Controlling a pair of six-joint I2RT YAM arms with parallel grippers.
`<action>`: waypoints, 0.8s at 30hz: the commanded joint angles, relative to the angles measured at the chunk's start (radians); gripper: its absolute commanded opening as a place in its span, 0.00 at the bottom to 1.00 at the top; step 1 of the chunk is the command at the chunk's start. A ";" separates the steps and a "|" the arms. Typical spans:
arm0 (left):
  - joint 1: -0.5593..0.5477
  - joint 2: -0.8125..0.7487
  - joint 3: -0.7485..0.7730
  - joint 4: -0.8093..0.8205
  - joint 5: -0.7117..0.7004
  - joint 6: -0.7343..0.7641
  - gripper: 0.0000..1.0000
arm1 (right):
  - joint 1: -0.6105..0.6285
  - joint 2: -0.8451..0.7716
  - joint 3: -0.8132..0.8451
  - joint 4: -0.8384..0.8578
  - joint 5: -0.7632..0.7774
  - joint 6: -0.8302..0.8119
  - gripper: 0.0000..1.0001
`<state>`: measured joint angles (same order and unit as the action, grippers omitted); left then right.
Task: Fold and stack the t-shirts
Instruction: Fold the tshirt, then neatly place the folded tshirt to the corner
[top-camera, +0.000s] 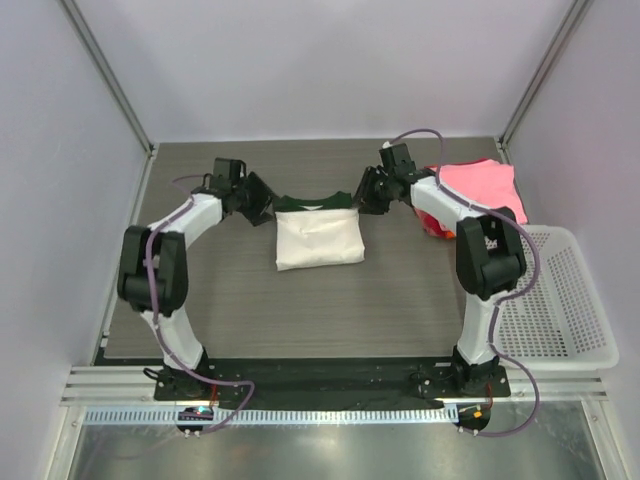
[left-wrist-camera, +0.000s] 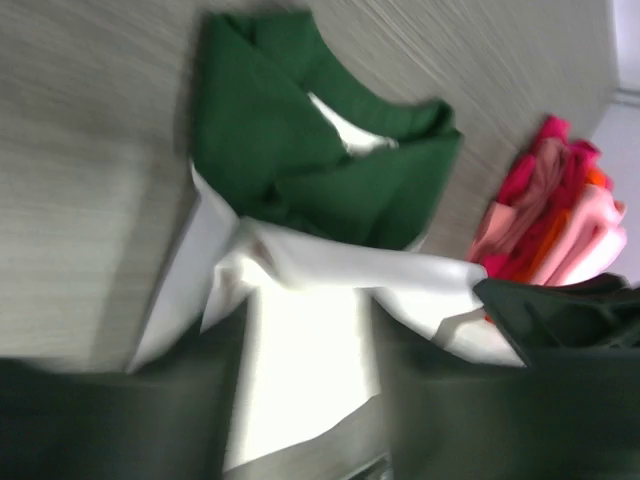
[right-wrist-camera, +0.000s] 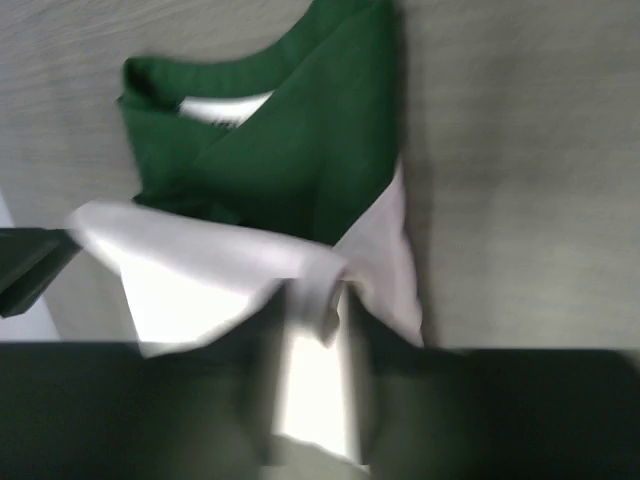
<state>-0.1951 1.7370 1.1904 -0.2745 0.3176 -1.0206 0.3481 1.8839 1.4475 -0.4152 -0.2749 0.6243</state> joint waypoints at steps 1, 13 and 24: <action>0.022 0.164 0.188 0.065 0.017 0.043 0.70 | -0.038 0.104 0.098 0.088 0.037 0.008 0.61; 0.013 -0.001 -0.075 0.221 -0.028 0.097 0.96 | -0.040 0.004 -0.147 0.329 -0.075 -0.064 0.71; -0.024 0.103 -0.126 0.302 0.006 0.137 0.91 | -0.023 0.106 -0.118 0.311 -0.081 -0.146 0.68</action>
<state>-0.2188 1.7947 1.0401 -0.0357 0.2996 -0.9150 0.3134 1.9488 1.2877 -0.1196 -0.3534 0.5270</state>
